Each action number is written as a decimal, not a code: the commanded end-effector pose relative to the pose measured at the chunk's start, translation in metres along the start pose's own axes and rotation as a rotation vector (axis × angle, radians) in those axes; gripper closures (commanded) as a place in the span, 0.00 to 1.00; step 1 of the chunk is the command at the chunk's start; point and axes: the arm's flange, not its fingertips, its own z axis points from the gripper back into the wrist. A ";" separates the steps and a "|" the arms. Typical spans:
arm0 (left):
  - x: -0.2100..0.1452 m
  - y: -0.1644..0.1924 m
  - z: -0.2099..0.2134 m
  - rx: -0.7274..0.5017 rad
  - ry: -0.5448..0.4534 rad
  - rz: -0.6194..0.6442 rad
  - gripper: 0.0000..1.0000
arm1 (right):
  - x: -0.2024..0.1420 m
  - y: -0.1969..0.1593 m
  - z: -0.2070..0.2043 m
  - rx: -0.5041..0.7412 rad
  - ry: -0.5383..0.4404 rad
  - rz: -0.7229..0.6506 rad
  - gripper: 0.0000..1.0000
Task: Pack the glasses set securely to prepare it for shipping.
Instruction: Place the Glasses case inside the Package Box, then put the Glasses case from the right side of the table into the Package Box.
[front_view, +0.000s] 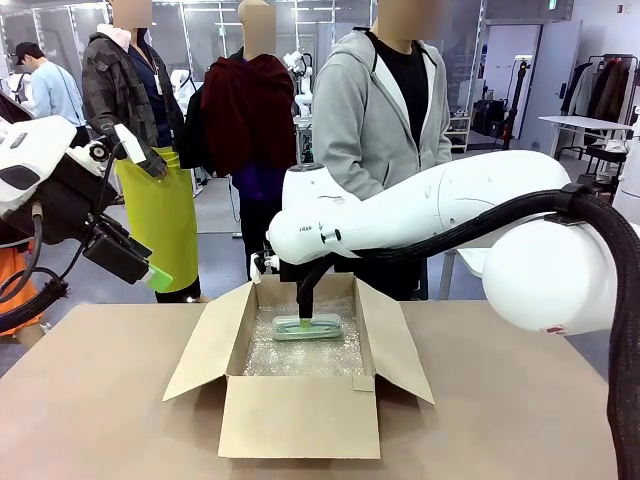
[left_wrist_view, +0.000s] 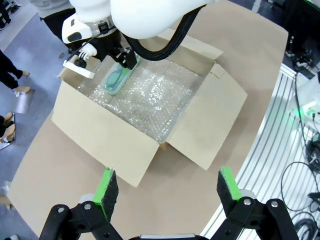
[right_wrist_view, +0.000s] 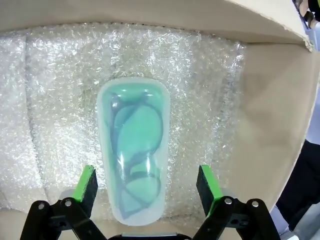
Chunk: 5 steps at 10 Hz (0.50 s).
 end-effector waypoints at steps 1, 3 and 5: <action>0.000 0.000 0.002 0.002 -0.002 0.005 0.00 | 0.002 0.001 -0.001 0.000 -0.001 0.005 0.00; 0.000 0.000 0.002 0.002 -0.002 0.005 0.00 | 0.002 0.001 -0.001 0.000 -0.001 0.005 0.00; 0.000 0.000 0.002 0.002 -0.002 0.005 0.00 | 0.002 0.001 -0.001 0.000 -0.001 0.005 0.00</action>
